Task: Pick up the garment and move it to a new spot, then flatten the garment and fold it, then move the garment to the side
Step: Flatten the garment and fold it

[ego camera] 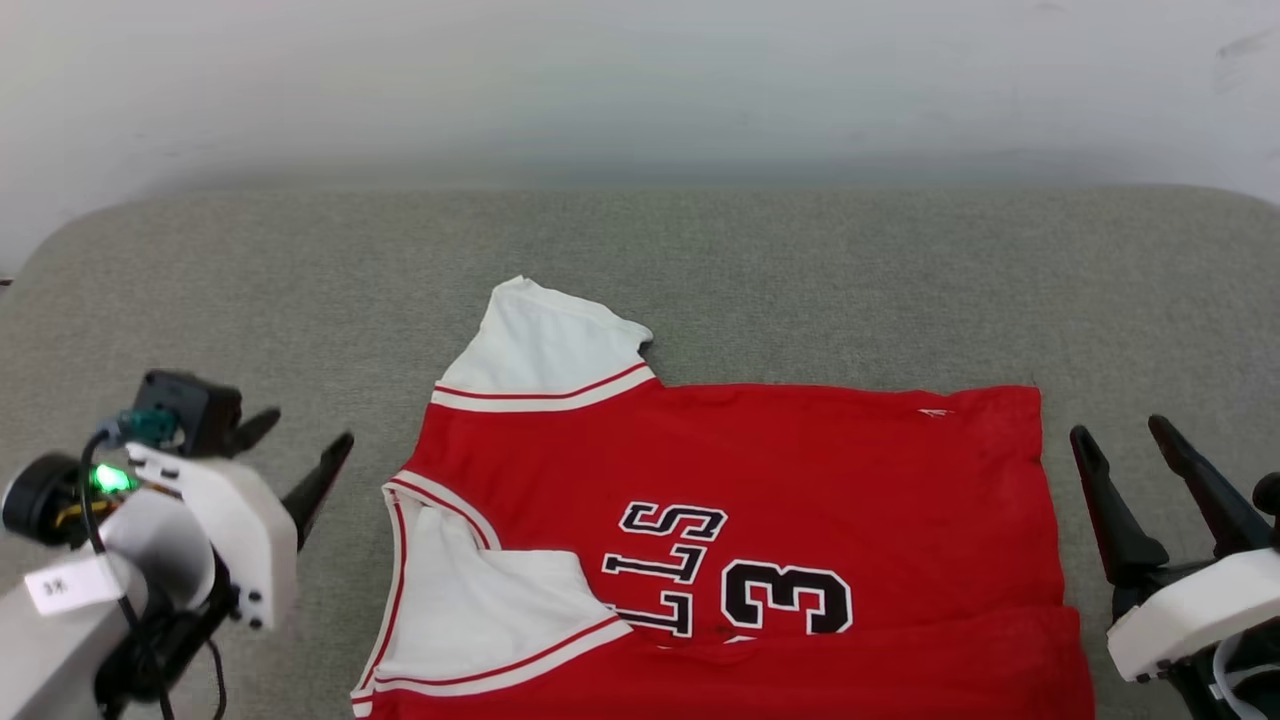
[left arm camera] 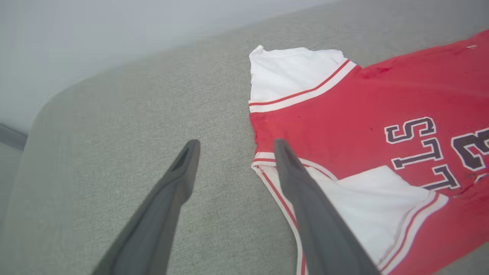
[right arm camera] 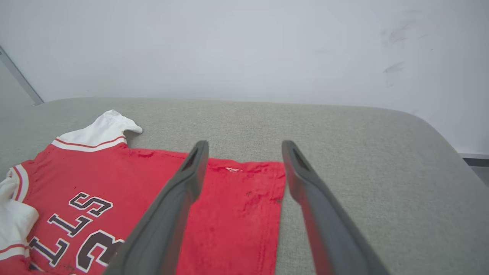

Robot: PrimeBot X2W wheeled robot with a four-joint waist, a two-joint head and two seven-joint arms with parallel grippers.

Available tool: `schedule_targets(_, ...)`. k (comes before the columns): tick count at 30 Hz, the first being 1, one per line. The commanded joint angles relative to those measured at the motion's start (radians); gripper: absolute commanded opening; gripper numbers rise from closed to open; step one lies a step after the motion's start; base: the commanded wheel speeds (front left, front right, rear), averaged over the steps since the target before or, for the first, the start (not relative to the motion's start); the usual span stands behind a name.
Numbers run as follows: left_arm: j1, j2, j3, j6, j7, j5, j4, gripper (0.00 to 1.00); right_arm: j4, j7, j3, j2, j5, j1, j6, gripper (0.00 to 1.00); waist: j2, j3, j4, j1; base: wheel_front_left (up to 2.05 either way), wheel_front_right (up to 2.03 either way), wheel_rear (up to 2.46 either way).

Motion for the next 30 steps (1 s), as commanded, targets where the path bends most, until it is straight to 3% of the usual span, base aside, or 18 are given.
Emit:
schedule_targets(1, -0.023, -0.009, 0.007, -0.002, -0.008, 0.008, 0.006, 1.0, -0.011, -0.013, -0.007, 0.017, -0.013, -0.012, -0.001, 1.0, -0.0001, 0.011, -0.009, 0.0, 0.0, 0.0, 0.0)
schedule_targets(9, -0.242, -0.069, 0.038, -0.067, 0.07, 0.011, 0.108, 1.0, -0.064, -0.054, 0.008, 0.086, -0.08, -0.041, -0.001, 1.0, -0.0001, 0.102, -0.079, 0.0, 0.0, 0.0, 0.0)
schedule_targets(18, -0.517, -0.109, -0.016, -0.18, 0.404, -0.007, 0.243, 1.0, -0.055, -0.107, 0.034, 0.109, -0.103, -0.118, -0.001, 1.0, -0.0001, 0.265, -0.159, 0.0, 0.0, 0.0, 0.0)
schedule_targets(24, -0.652, -0.134, -0.041, -0.21, 0.597, -0.03, 0.324, 1.0, -0.043, -0.14, 0.053, 0.112, -0.096, -0.173, -0.001, 1.0, -0.0001, 0.361, -0.2, 0.0, 0.0, 0.0, 0.0)
schedule_targets(30, -0.725, -0.146, -0.06, -0.227, 0.688, -0.027, 0.401, 1.0, -0.028, -0.166, 0.068, 0.114, -0.094, -0.216, -0.001, 1.0, -0.0001, 0.425, -0.233, 0.0, 0.0, 0.0, 0.0)
